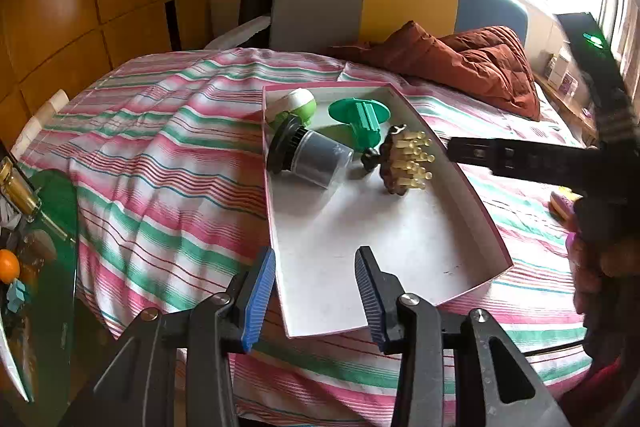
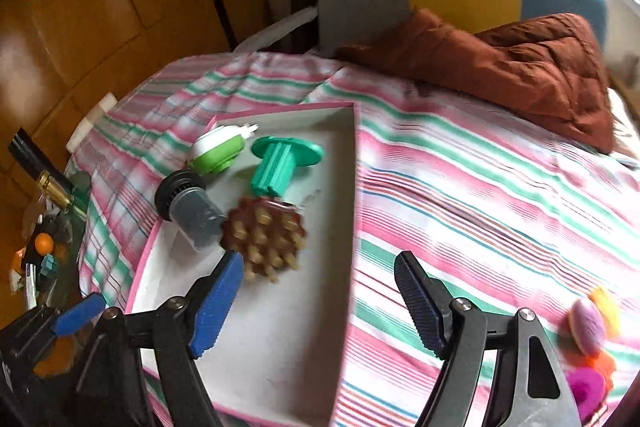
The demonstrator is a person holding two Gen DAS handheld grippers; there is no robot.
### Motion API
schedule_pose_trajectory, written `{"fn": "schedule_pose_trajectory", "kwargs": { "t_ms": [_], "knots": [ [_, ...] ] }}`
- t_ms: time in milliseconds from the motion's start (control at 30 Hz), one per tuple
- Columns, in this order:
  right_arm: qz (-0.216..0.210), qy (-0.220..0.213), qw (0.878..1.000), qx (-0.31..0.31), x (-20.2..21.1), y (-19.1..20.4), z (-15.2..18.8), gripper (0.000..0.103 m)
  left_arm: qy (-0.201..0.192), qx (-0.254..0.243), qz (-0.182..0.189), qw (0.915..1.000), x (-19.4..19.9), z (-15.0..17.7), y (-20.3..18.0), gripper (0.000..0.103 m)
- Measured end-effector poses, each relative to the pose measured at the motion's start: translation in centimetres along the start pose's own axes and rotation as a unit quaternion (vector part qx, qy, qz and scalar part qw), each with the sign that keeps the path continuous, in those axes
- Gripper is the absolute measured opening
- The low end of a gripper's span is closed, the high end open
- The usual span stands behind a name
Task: Organize rigid objects
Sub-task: 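Carry the brown spiky brush over the tray and open the right gripper, then grasp the magenta suction cup with the left gripper while the right gripper moves to the toys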
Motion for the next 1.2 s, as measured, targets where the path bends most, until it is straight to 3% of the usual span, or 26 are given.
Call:
{"fn": "schedule_pose_trajectory", "kwargs": {
  "t_ms": [333,567,900,1067,1200],
  "knots": [
    [0.057,-0.037,0.998,-0.020,5.3,-4.7,3.3,0.078,-0.005,-0.019,0.001,0.9998,0.5,0.0,-1.2,0.041],
    [0.110,-0.059,0.991,-0.058,9.4,-10.5,5.0,0.078,-0.006,-0.034,0.004,0.9994,0.5,-0.1,-2.3,0.041],
    [0.186,-0.110,0.958,-0.188,13.8,-20.3,8.6,0.078,-0.004,-0.060,0.009,0.9981,0.7,0.1,-4.3,0.041],
    [0.188,-0.140,0.936,-0.261,15.2,-23.0,9.3,0.079,-0.004,-0.072,0.012,0.9973,0.7,0.2,-5.0,0.041],
    [0.185,-0.144,0.930,-0.284,15.5,-23.8,9.7,0.079,-0.002,-0.080,0.019,0.9966,0.7,0.3,-5.8,0.041]
  ]
}}
Point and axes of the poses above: each gripper's, at about its wrist camera, not at the fingertips, and x roughly against the way its jaws point, y to its left, z to its underside, the point moved 1 cm from there along -x, roughly the way its jaws point, and after that the axes turned 2 degrees about -z, right-handed, at the moved point
